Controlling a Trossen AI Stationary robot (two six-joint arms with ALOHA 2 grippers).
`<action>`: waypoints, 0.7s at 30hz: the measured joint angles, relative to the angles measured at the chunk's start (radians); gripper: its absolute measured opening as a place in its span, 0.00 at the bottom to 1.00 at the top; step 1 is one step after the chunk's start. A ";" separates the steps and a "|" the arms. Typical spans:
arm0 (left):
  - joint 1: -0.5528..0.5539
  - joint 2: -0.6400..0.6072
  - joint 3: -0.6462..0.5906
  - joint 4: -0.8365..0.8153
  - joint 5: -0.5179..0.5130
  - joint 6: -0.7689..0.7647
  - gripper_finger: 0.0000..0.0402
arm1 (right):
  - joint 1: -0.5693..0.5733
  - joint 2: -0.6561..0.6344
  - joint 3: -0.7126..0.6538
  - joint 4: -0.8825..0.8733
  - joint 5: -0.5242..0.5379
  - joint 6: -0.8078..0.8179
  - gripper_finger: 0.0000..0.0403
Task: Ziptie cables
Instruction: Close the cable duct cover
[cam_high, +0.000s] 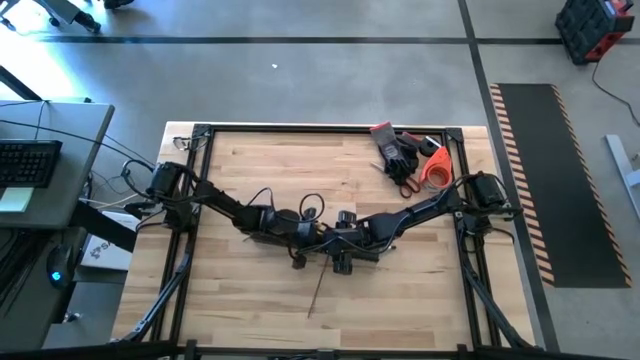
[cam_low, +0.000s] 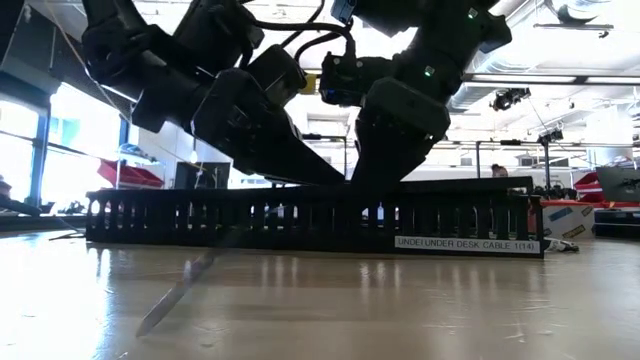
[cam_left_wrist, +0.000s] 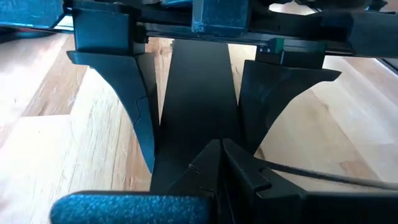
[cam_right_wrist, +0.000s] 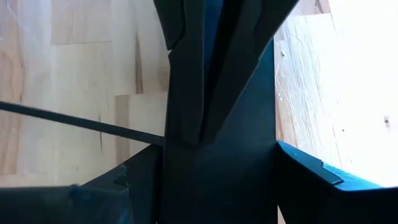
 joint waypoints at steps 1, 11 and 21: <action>0.002 0.000 0.000 -0.010 0.003 0.003 0.00 | 0.000 0.000 0.000 0.000 -0.001 0.000 0.58; 0.015 0.001 -0.002 -0.032 0.037 0.009 0.00 | 0.000 0.000 0.000 0.003 -0.026 -0.069 0.66; 0.017 0.003 -0.005 -0.044 0.020 0.010 0.00 | 0.018 -0.035 0.092 -0.173 0.000 -0.079 0.86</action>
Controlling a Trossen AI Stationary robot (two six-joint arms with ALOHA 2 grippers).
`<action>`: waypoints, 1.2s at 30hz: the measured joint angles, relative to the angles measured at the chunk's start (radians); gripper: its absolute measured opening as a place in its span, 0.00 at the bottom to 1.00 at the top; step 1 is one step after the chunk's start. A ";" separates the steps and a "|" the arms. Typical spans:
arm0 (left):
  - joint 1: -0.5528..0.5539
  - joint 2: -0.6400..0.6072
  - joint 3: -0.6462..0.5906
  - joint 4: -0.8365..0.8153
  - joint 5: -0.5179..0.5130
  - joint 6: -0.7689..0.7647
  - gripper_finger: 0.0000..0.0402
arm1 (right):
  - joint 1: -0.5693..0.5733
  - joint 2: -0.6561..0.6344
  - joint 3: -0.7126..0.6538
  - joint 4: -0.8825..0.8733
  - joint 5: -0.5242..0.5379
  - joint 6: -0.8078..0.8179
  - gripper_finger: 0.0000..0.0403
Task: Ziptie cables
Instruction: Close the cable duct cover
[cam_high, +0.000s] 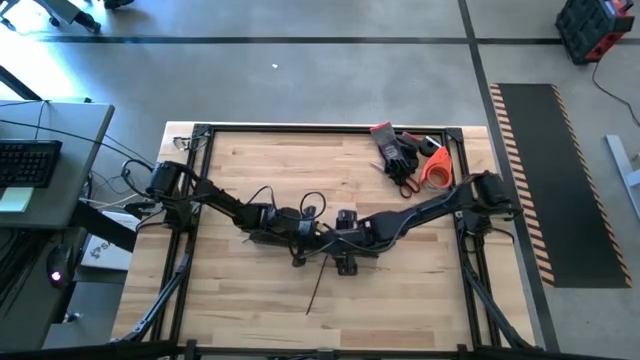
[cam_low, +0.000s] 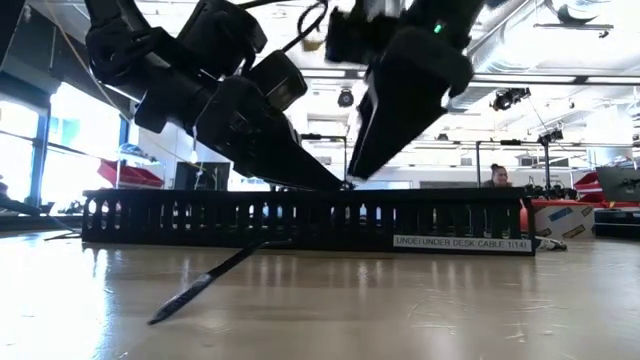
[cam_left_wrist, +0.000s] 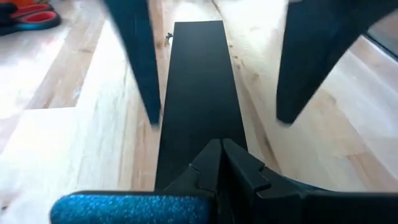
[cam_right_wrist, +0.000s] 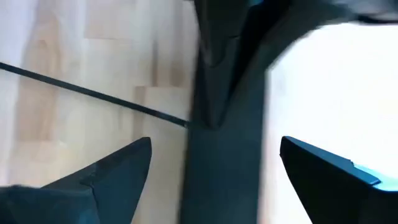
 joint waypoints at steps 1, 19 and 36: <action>0.000 0.000 0.000 0.000 -0.008 0.000 0.00 | 0.009 -0.015 0.003 -0.017 0.032 -0.006 0.85; 0.000 0.002 -0.001 0.002 -0.018 0.005 0.00 | 0.217 -0.347 -0.509 0.633 0.470 0.336 0.40; 0.000 0.002 -0.002 0.001 -0.018 -0.012 0.00 | 0.231 -0.189 -0.645 0.700 0.450 0.575 0.00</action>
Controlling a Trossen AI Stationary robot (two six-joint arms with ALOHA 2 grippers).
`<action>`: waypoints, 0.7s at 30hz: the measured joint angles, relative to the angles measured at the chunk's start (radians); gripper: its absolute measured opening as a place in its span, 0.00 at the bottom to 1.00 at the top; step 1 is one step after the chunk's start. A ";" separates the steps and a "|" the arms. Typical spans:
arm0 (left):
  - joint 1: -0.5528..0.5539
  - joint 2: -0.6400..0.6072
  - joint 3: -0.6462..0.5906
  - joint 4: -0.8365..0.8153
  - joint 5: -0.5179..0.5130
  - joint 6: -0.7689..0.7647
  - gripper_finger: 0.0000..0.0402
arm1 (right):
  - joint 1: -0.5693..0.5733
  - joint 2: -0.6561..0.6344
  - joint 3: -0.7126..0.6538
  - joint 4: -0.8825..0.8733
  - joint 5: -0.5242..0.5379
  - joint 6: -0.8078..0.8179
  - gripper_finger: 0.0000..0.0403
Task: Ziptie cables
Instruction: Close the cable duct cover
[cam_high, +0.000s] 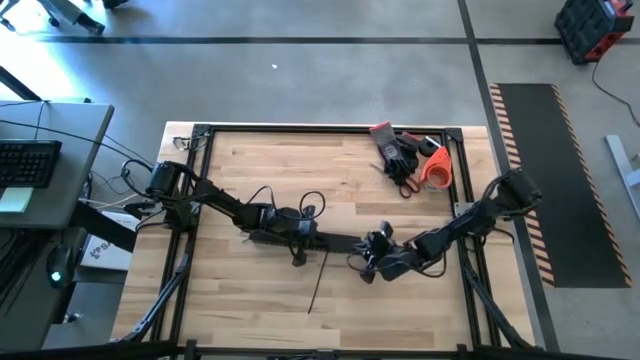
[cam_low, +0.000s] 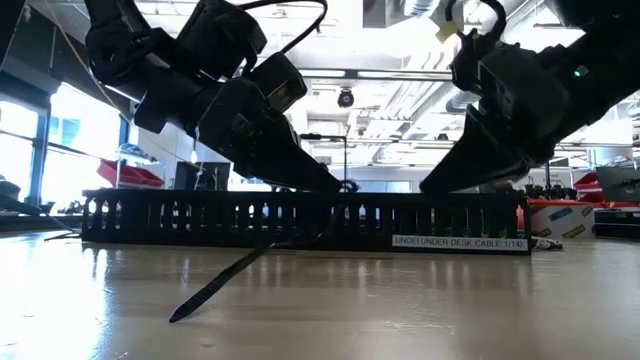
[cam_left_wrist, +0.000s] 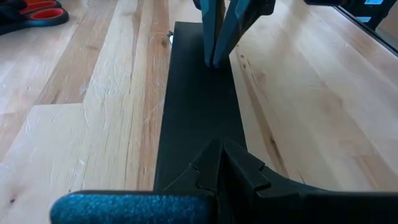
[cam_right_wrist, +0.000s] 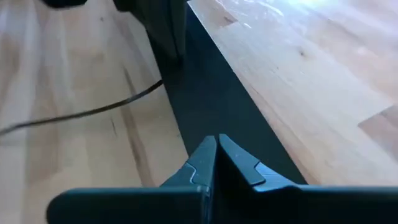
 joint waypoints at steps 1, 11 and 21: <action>0.000 0.000 0.000 0.001 0.000 -0.002 0.00 | 0.003 -0.011 0.008 -0.009 0.006 -0.023 0.00; 0.000 -0.001 -0.002 0.067 0.000 -0.003 0.00 | 0.044 -0.108 0.053 -0.069 0.169 -0.105 0.00; -0.005 -0.140 -0.003 -0.018 -0.040 0.016 0.00 | 0.046 -0.033 0.020 -0.260 0.141 0.228 0.00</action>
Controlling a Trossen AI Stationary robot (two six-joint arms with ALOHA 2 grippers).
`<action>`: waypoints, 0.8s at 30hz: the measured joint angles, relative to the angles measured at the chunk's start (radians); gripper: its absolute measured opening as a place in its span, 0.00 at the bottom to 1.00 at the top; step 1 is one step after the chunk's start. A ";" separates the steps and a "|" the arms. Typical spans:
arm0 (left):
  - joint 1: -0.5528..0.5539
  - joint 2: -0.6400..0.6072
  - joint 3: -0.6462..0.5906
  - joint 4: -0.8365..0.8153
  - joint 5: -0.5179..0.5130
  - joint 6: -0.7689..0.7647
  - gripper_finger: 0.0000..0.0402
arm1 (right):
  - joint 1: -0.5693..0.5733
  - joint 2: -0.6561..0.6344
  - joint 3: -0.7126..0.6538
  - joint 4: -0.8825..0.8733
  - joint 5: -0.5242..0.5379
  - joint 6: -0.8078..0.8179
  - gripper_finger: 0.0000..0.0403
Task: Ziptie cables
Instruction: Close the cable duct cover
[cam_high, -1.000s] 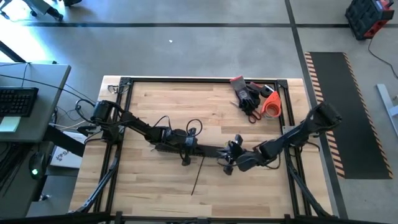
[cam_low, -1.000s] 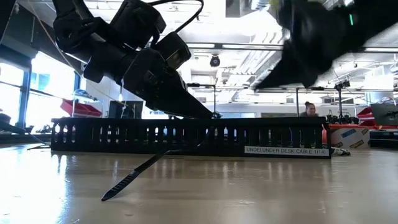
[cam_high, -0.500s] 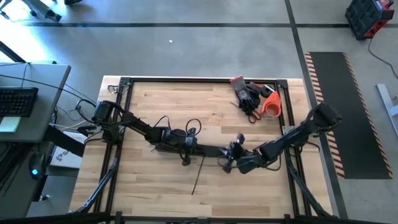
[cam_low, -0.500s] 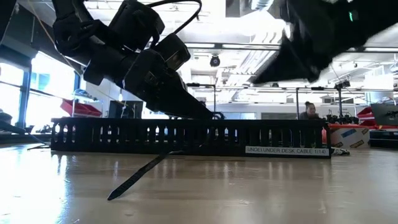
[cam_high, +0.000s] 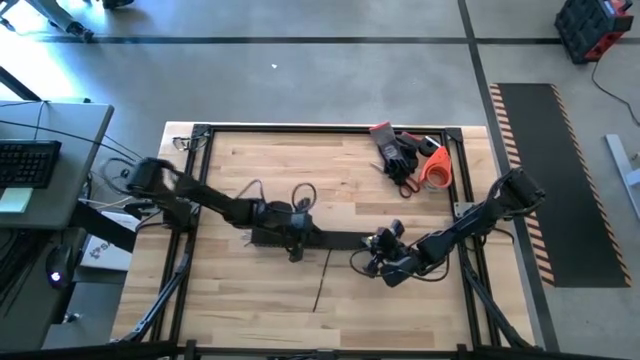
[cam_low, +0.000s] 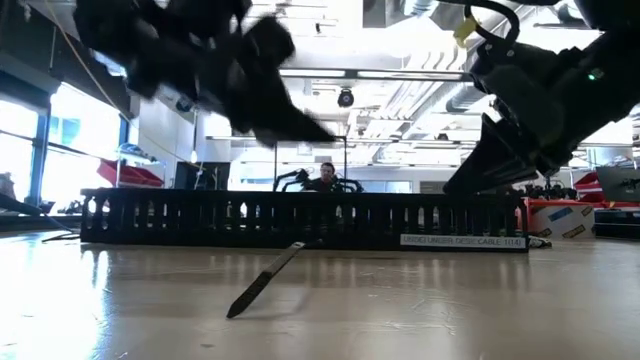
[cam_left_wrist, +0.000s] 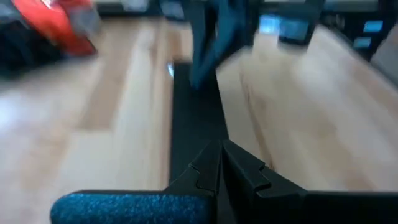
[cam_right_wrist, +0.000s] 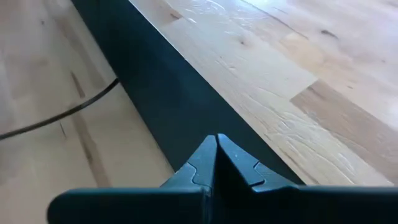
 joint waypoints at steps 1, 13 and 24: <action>-0.002 -0.045 0.001 -0.037 -0.012 0.000 0.00 | 0.000 -0.005 0.004 -0.007 0.001 -0.019 0.00; -0.212 -0.570 0.003 -1.083 -0.547 -0.497 0.00 | 0.083 -0.197 0.076 -0.437 0.220 0.134 0.00; -0.589 -0.435 -0.097 -1.367 -0.603 -1.457 0.00 | 0.215 -0.146 0.067 -0.875 0.050 0.812 0.00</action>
